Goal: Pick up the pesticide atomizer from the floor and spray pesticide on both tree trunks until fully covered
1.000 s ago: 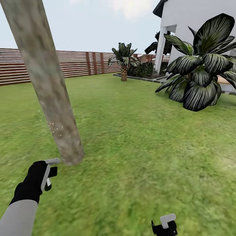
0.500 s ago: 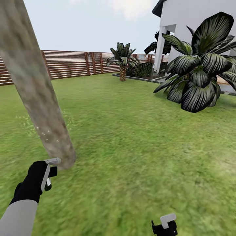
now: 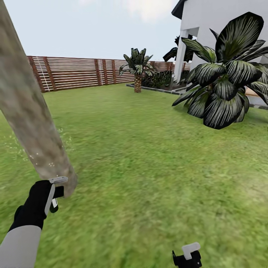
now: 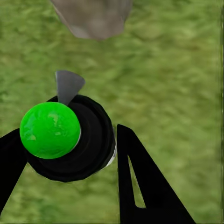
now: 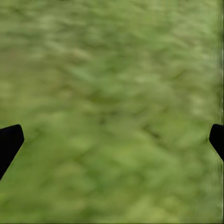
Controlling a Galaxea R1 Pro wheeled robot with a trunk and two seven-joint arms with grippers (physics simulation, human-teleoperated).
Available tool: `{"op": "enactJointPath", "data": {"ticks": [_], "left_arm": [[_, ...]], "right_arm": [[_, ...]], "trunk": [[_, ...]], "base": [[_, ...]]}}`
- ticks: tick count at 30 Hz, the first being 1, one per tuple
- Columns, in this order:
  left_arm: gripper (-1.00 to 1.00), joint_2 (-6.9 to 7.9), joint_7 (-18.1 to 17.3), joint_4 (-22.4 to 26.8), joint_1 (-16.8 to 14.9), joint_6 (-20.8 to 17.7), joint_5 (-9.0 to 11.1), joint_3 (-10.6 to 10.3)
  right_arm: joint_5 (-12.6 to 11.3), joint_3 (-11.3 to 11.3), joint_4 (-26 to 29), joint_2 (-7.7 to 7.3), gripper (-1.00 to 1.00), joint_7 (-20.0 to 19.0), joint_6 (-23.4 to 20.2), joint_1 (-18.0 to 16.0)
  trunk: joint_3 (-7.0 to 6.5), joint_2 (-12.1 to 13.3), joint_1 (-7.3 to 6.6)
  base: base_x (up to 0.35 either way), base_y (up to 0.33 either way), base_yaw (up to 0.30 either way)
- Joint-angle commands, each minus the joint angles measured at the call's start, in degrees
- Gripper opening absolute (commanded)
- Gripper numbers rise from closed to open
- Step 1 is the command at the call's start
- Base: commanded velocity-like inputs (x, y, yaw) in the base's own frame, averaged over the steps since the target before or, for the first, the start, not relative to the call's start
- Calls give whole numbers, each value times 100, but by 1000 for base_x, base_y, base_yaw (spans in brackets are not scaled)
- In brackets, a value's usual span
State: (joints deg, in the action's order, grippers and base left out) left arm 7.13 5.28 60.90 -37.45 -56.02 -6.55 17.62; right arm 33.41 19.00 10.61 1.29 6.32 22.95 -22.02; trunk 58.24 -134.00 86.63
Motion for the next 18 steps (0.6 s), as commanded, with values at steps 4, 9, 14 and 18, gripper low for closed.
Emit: {"op": "enactJointPath", "data": {"ticks": [4, 9, 14, 18], "left_arm": [[-100, 29, -18, 604, 1, -97, -77, 12], [-100, 115, -17, 714, -27, -166, -73, 50], [-100, 399, -11, 486, -463, -257, -73, 13], [-100, 563, 1, -51, -1080, -269, -82, -3]], "right_arm": [[61, 38, 0, -5, 100, 27, 17, -4], [61, 42, 2, -8, 100, 27, 16, -4], [61, 35, 2, -66, 100, 27, 12, -4], [61, 41, 2, -67, 100, 27, 9, -4]], "trunk": [[5, -2, -1], [5, -2, -1], [5, -2, -1], [5, -2, -1]], "base": [[-150, -197, 44], [-24, -15, 261], [-1, 0, 277], [0, 0, 274]]}}
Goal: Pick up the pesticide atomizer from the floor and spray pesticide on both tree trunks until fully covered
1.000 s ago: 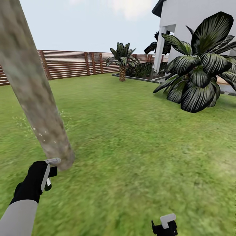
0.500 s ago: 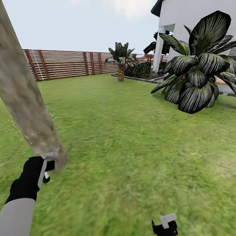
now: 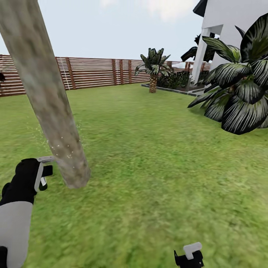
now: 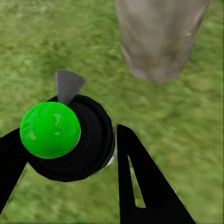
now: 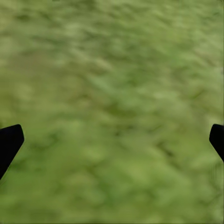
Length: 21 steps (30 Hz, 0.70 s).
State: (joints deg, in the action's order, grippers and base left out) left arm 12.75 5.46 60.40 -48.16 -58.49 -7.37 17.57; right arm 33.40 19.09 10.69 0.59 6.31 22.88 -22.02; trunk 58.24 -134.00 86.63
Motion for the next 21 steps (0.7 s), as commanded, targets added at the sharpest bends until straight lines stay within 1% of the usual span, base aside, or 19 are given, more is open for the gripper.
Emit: {"op": "enactJointPath", "data": {"ticks": [1, 2, 6, 10, 16, 19, 21], "left_arm": [[-100, 45, -16, -65, -61, -22, -2, 1], [-100, 97, -17, -108, -89, -23, -12, -10], [-100, 110, -17, -78, -90, -25, -29, -9], [-100, 116, -18, -27, -96, -23, -30, -8], [-100, 97, -17, -20, -81, -22, -35, -13], [-100, 121, -18, -10, -79, -29, -39, -11], [-100, 122, -17, -5, -79, -30, -37, -15]], "right_arm": [[61, 33, -5, 3, 100, 28, 17, -4], [55, 33, -5, 3, 100, 28, 19, -4], [53, 33, -5, 1, 100, 28, 18, -4], [59, 33, -5, -6, 100, 28, 17, -4], [59, 33, -5, -6, 100, 28, 17, -4], [60, 33, -5, -6, 100, 28, 16, -4], [60, 33, -5, -6, 100, 28, 16, -4]], "trunk": [[5, -2, -1], [5, -2, -1], [5, -2, -1], [5, -2, -1], [5, -2, -1], [5, -2, -1], [5, -2, -1]], "base": [[0, 0, 213], [0, 0, 73], [52, -28, 18], [238, -127, 1], [294, -15, 0], [35, -6, 0], [7, -155, 0]]}}
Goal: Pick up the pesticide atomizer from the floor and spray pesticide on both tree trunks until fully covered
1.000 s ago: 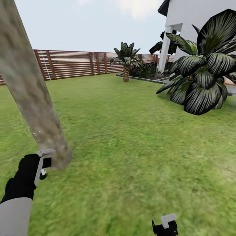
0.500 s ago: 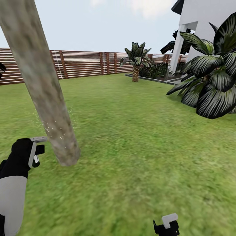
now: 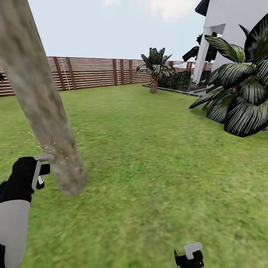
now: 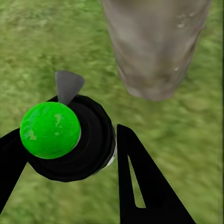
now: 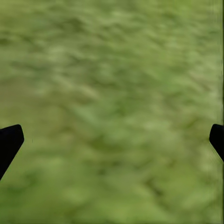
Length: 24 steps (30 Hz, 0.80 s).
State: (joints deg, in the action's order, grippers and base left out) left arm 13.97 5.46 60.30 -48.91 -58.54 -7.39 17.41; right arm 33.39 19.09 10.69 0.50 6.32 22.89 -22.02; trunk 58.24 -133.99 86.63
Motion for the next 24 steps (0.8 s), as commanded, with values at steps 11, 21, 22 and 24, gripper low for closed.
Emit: {"op": "enactJointPath", "data": {"ticks": [11, 21, 22, 24], "left_arm": [[-100, 0, -15, 8, -4, -18, -52, -3], [-100, 0, -17, 212, -4, -22, -46, -3], [-100, 0, -17, 252, -4, -22, -45, -6], [-100, 0, -16, 278, -1, -20, -38, -8]], "right_arm": [[62, 33, -6, 3, 100, 27, 20, -4], [62, 32, -6, 3, 100, 27, 15, -4], [62, 32, -6, 3, 100, 27, 14, -4], [62, 32, -6, 3, 100, 27, 17, -4]], "trunk": [[5, -2, -1], [5, -2, -1], [5, -2, -1], [5, -2, -1]], "base": [[-80, -250, 0], [50, -270, 0], [41, -274, 0], [17, -275, 0]]}}
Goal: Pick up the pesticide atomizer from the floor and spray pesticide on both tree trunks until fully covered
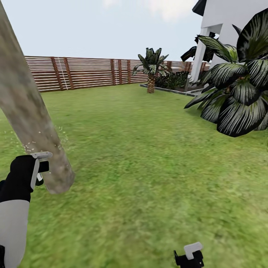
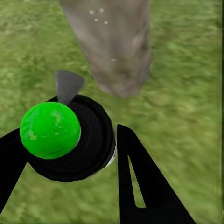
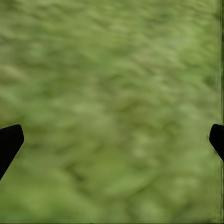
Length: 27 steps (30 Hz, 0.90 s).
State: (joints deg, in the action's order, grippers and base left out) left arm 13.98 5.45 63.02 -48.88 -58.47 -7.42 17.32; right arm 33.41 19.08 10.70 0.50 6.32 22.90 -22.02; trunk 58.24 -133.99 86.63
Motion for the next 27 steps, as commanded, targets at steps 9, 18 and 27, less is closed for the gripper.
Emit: {"op": "enactJointPath", "data": {"ticks": [9, 18, 27], "left_arm": [[-100, -1, -13, -67, 10, -24, -32, -1], [-100, -1, -14, -103, 77, -24, -32, 0], [-100, -15, -13, -106, 124, -24, -128, -1]], "right_arm": [[61, 27, -6, 3, 100, 27, 16, -4], [60, 33, -6, 3, 100, 27, 15, -4], [53, 32, 0, 3, 100, 27, 20, -4]], "trunk": [[5, -2, -1], [5, -2, -1], [5, -2, -1]], "base": [[2, -275, 84], [98, -262, 273], [258, -168, 211]]}}
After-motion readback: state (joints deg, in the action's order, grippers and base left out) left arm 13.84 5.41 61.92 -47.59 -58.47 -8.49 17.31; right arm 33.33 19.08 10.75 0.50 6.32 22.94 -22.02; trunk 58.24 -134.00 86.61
